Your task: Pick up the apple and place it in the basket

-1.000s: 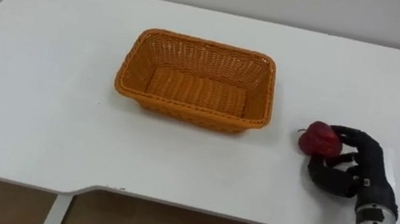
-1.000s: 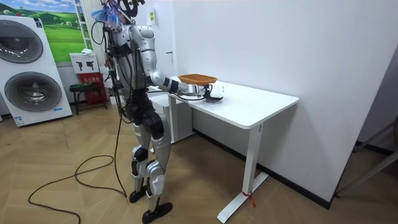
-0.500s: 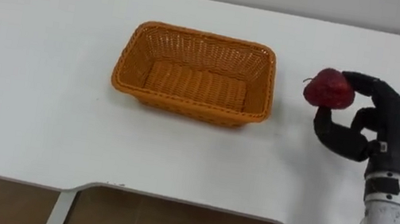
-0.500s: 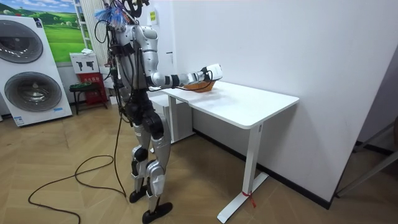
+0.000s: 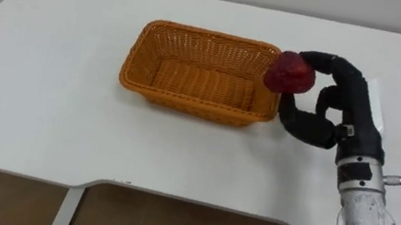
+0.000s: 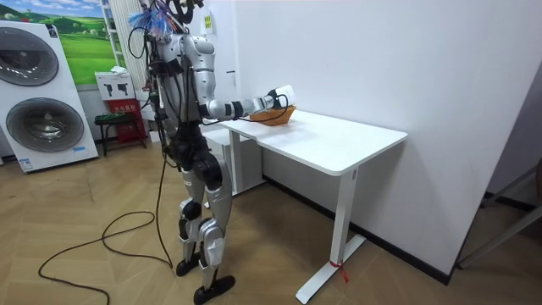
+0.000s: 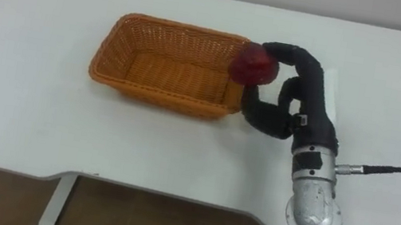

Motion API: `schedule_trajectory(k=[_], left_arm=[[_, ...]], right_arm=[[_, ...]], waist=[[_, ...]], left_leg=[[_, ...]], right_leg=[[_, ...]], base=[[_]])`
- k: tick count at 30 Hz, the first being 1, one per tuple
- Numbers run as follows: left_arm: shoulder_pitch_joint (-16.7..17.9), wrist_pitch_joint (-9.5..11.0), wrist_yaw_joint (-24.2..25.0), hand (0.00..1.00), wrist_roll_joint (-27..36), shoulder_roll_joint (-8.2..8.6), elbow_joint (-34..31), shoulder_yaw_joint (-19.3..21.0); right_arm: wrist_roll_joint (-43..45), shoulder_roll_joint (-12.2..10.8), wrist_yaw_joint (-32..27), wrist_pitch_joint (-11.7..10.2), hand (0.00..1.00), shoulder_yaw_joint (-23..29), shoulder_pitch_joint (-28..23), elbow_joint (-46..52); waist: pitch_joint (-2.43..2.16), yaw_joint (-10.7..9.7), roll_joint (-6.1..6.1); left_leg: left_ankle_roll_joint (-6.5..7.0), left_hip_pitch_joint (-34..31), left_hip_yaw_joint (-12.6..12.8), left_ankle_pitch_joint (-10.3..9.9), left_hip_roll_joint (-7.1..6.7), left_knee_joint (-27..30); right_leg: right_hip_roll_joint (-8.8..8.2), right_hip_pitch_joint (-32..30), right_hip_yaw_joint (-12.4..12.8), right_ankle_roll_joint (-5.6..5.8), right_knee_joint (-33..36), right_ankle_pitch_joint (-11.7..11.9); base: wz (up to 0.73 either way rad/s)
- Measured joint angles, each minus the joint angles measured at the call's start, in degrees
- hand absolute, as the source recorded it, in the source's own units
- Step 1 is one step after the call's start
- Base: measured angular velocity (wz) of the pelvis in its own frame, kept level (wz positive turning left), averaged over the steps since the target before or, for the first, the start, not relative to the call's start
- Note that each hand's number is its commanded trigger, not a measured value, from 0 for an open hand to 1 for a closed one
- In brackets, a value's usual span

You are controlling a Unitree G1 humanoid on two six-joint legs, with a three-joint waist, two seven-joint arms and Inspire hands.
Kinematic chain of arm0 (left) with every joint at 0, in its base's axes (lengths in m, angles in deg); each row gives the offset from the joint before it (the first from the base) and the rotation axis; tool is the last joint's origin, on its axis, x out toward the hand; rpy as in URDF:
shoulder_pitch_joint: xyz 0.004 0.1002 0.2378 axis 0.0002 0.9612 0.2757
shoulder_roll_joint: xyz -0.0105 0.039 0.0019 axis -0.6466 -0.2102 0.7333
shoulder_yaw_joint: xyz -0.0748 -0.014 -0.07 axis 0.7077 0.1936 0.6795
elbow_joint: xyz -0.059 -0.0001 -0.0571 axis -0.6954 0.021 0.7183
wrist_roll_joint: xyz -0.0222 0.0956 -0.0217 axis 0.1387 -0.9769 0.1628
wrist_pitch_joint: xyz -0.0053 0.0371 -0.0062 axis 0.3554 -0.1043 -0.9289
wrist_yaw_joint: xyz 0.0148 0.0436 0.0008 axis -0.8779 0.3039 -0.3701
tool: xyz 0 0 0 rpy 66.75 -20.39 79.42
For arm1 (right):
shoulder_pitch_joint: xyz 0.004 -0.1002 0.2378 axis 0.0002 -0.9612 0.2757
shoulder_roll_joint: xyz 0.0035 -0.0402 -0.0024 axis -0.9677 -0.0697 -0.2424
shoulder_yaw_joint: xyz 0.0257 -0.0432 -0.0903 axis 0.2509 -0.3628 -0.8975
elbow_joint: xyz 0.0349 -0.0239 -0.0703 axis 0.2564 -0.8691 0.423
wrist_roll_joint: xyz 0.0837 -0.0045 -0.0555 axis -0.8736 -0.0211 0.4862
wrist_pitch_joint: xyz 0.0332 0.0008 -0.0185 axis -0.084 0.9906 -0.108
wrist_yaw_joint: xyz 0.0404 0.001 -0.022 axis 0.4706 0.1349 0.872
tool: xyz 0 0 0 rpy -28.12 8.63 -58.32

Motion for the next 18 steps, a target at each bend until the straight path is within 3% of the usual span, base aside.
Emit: schedule_trajectory(k=[11,18], left_arm=[[-1.9,-0.6,0.1,0.0,0.1,0.4,-2.6,-1.7],[-2.1,-0.6,0.1,0.0,0.1,0.45,-2.6,-1.7]], right_arm=[[1.0,0.1,3.6,0.8,0.0,-4.3,1.9,0.0],[1.3,0.1,3.9,0.8,0.0,-4.7,2.0,0.0]], waist=[[0.05,1.5,-0.18],[-0.09,1.3,-0.4]], left_leg=[[0.04,-0.6,-0.9,0.0,-0.04,-0.1],[0.03,-0.5,-1.0,0.0,0.0,-0.3]], right_leg=[[-0.17,-0.2,-1.3,0.01,-0.1,0.0],[-0.18,-0.2,-1.3,0.01,-0.2,0.0]], base=[[0.05],[0.0]])
